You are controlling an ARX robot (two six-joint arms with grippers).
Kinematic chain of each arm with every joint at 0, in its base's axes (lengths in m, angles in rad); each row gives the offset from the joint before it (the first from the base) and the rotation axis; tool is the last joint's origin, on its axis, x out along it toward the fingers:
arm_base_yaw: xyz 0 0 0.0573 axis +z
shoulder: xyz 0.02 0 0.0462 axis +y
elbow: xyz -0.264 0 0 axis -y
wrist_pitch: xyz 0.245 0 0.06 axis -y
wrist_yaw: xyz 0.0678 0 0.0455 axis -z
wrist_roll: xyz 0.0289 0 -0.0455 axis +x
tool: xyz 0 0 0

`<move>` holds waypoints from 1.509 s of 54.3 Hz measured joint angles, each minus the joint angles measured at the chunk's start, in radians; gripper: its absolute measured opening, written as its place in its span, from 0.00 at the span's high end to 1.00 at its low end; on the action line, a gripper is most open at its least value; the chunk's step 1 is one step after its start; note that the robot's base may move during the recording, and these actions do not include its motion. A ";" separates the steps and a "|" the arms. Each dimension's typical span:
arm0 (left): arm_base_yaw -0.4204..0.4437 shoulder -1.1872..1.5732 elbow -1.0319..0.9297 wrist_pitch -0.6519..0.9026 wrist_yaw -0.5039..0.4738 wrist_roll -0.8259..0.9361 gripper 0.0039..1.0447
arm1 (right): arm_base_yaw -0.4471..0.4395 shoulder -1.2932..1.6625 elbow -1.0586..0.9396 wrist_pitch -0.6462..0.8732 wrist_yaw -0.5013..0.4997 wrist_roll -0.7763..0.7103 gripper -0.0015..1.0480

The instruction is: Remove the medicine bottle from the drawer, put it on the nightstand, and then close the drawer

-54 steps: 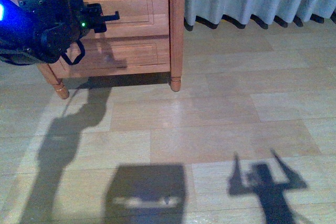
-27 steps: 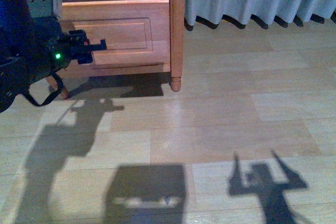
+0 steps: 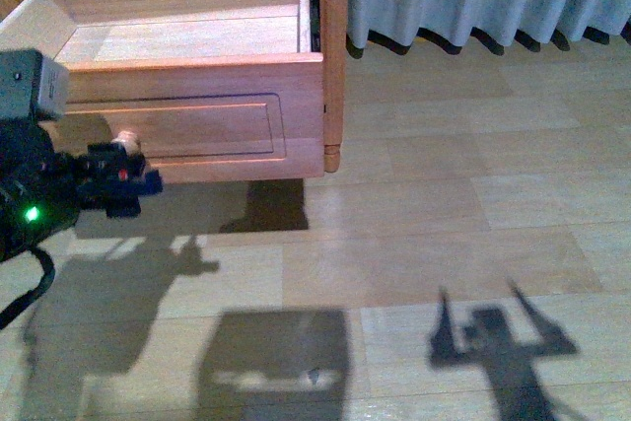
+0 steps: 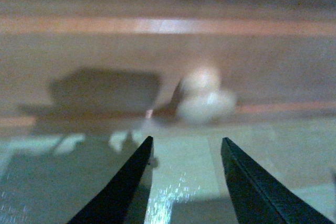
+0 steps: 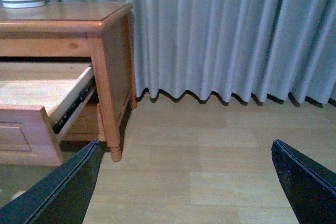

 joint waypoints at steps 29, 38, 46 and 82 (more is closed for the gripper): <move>0.069 -0.393 -0.062 -0.295 0.031 0.018 0.06 | 0.000 0.000 0.000 0.000 0.000 0.000 0.07; 0.128 -0.654 -0.055 -0.527 0.112 0.024 0.06 | 0.000 0.000 0.000 0.000 0.000 0.000 0.07; 0.192 -0.937 -0.030 -0.764 0.224 0.013 0.06 | 0.000 0.000 0.000 0.000 0.000 0.000 0.07; 0.097 -2.005 -0.386 -1.134 -0.106 0.053 0.98 | 0.000 0.000 0.000 0.000 0.003 0.000 0.07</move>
